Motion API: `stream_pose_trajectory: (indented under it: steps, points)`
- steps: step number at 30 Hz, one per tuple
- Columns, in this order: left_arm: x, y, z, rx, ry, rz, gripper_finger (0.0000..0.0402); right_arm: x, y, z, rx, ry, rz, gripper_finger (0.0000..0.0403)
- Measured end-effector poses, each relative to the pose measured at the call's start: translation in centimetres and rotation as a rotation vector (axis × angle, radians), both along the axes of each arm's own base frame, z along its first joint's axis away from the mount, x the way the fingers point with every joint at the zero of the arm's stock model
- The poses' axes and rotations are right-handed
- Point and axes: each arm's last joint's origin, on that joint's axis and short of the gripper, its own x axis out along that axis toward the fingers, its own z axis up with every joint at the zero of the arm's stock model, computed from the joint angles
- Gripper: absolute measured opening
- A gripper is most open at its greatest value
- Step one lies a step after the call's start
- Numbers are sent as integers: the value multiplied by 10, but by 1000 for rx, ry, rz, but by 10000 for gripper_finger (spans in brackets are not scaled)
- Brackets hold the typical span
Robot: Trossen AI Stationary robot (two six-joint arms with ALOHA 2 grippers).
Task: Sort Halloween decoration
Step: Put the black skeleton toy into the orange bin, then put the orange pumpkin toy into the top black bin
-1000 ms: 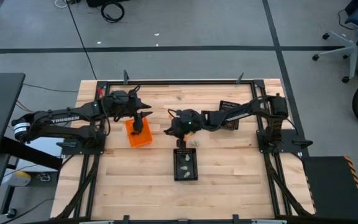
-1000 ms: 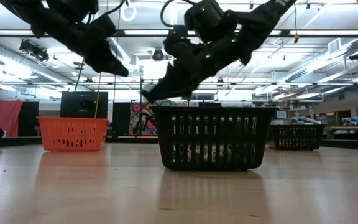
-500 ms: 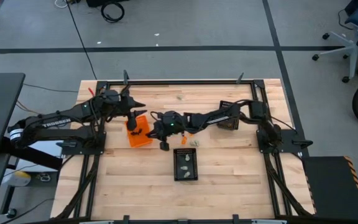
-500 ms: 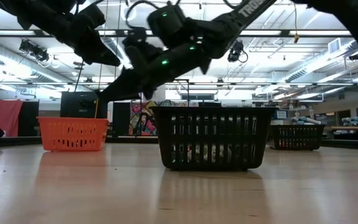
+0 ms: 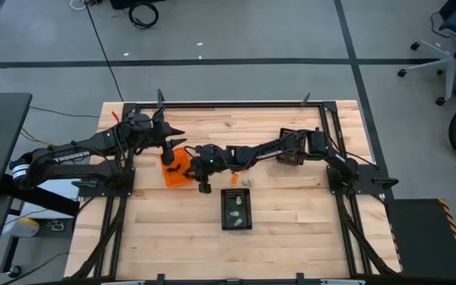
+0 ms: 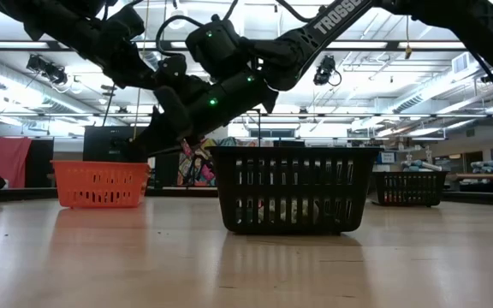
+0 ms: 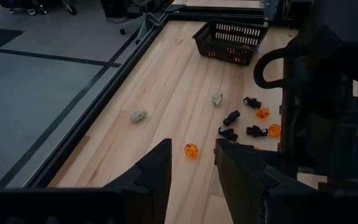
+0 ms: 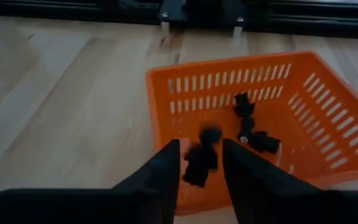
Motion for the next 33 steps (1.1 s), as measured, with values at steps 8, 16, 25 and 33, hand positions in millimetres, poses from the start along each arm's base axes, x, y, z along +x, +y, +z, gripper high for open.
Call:
stream_pose_trajectory:
  steps: [8,16,25,33]
  points:
    - [0,0,0,-16,-12,8,132,-14,-14,31,-41,64,-84,164]
    - [0,0,0,-46,-21,21,132,-41,-55,34,-121,316,-344,162]
    - [0,0,0,-59,-25,27,132,-63,-100,7,-28,391,-506,173]
    - [1,0,0,-59,-25,27,132,-70,-100,-6,30,420,-462,200]
